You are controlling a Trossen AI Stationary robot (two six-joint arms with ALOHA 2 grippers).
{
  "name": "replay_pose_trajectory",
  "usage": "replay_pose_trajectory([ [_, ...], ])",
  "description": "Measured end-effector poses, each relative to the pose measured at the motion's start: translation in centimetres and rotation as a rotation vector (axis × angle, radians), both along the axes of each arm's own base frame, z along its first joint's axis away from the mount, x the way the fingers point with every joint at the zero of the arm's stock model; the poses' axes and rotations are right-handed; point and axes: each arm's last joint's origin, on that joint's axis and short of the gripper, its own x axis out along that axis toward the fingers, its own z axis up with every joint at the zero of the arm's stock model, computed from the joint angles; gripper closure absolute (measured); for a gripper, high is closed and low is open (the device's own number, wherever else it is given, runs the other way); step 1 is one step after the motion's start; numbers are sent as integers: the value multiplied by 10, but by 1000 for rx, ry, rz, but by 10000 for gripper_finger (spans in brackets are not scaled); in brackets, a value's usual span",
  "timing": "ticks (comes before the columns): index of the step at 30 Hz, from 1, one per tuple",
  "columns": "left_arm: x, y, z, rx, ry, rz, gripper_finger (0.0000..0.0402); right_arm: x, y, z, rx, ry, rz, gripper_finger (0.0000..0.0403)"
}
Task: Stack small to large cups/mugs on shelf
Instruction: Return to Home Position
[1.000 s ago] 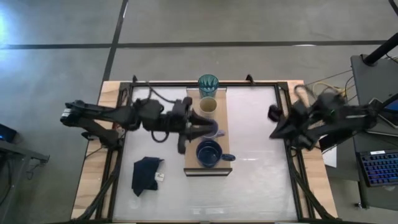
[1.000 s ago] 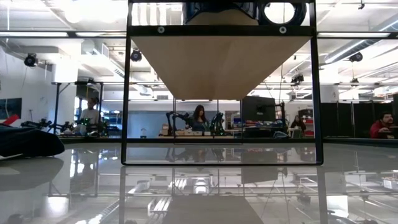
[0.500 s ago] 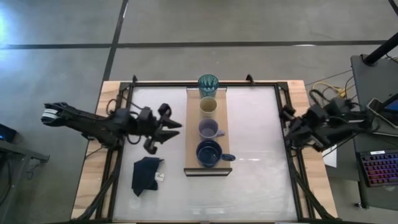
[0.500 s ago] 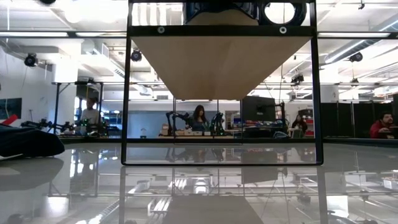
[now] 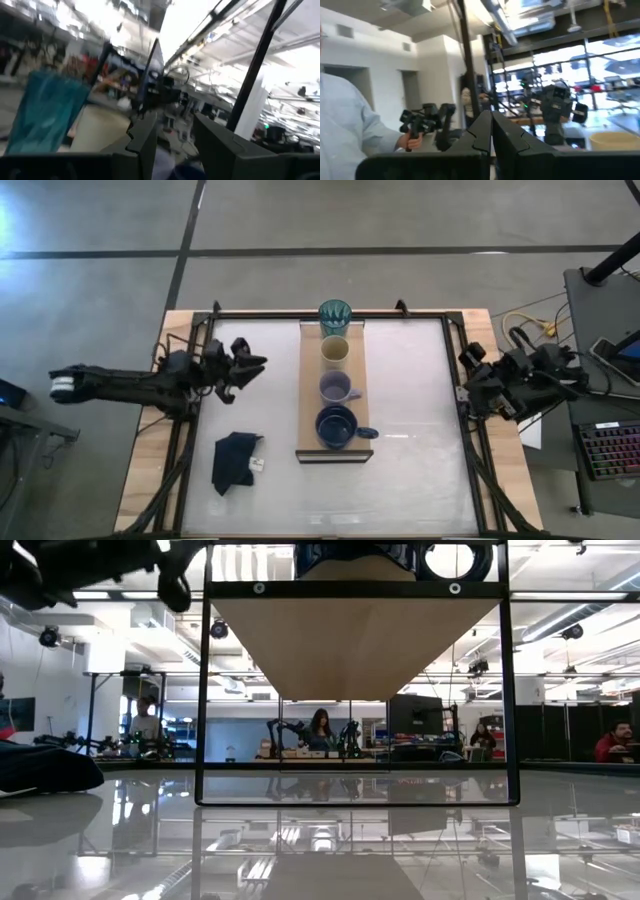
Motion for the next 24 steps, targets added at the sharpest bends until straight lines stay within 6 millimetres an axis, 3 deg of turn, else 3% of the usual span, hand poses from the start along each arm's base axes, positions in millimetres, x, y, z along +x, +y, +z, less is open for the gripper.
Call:
replay_pose_trajectory([
  [8,-15,21,-23,-20,231,-124,287,13,-2,-19,15,46,-145,394],
  [13,-26,25,-36,-103,365,-44,287,18,-1,-29,-6,-12,-166,394],
  [24,-40,21,-50,-204,507,35,287,36,1,-73,2,-42,-192,394],
])
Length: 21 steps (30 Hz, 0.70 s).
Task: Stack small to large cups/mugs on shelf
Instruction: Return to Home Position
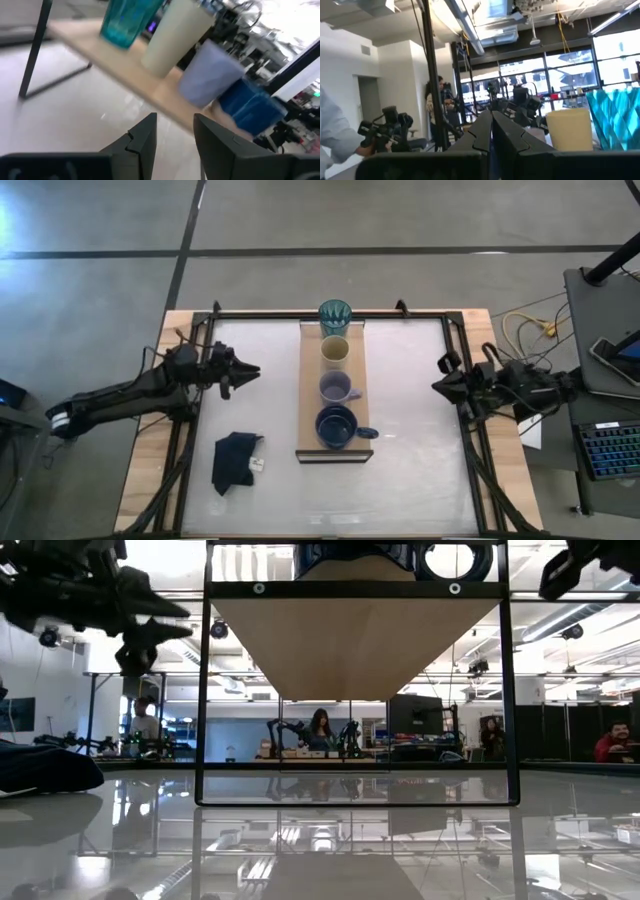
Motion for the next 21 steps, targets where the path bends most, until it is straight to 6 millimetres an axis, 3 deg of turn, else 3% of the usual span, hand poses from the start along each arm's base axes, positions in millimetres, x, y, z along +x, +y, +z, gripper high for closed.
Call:
replay_pose_trajectory([
  [12,-10,-4,-9,-61,82,27,287,14,1,-41,2,43,-42,394],
  [18,-17,-6,-16,-123,139,70,287,14,1,-41,-34,42,-68,394],
  [21,-19,-6,-18,-129,155,82,287,17,-1,-50,-7,143,-141,394],
])
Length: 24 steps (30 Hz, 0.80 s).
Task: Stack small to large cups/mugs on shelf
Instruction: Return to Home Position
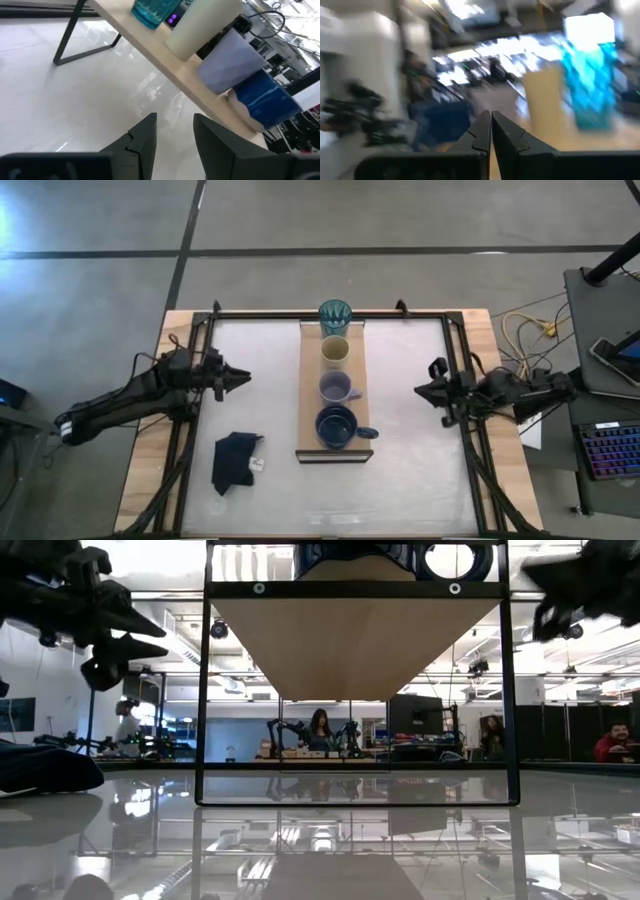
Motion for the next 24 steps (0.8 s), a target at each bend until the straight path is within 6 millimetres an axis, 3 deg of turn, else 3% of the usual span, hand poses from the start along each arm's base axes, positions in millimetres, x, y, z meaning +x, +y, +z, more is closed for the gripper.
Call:
replay_pose_trajectory([
  [4,-3,-1,-7,-30,69,1,287,2,-7,-19,116,184,-226,394],
  [7,-4,-2,-13,-54,122,0,287,3,-9,-16,118,190,-308,394],
  [24,-2,-1,-16,-69,156,-2,287,5,-8,-17,102,221,-314,394],
])
